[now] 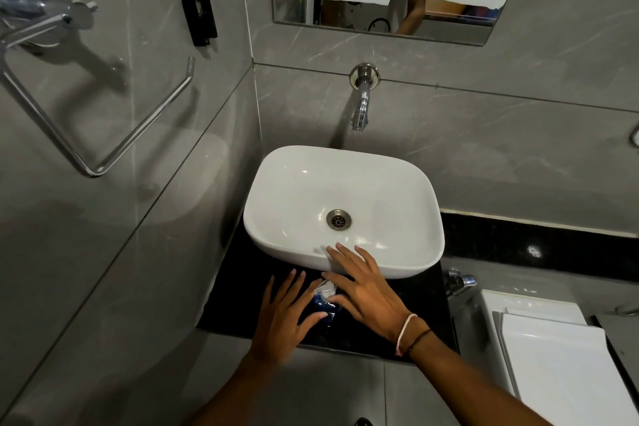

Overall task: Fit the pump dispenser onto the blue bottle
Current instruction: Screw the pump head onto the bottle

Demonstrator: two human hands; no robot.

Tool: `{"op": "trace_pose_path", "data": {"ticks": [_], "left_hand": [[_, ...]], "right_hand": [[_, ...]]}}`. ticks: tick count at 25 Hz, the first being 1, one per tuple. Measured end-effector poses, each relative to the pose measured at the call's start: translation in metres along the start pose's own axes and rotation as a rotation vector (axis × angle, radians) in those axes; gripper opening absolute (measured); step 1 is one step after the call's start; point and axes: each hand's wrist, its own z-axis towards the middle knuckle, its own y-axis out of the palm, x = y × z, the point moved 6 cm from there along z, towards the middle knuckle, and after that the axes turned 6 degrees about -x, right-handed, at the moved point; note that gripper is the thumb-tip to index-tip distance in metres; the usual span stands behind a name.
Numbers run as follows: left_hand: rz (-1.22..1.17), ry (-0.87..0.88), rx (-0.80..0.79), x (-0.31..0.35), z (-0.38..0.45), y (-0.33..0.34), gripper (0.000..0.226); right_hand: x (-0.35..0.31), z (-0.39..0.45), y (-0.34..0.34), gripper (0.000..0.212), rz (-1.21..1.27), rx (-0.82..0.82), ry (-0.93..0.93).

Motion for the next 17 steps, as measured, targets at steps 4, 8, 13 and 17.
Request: {"op": "trace_pose_path", "data": {"ticks": [4, 8, 13, 17], "left_hand": [[0.022, -0.003, -0.002, 0.0, 0.0, 0.002, 0.058], [0.026, -0.018, 0.009, 0.0, -0.001, 0.003, 0.058], [0.03, -0.042, 0.021, 0.002, 0.0, 0.004, 0.055], [0.043, -0.057, 0.02, 0.003, -0.003, 0.004, 0.054]], "right_hand": [[0.006, 0.01, 0.004, 0.04, 0.127, -0.107, -0.044], [0.007, 0.015, 0.004, 0.037, 0.15, -0.12, -0.046], [-0.001, 0.004, 0.005, 0.033, 0.133, -0.014, 0.026], [0.003, -0.003, -0.005, 0.057, 0.275, 0.07, 0.157]]}}
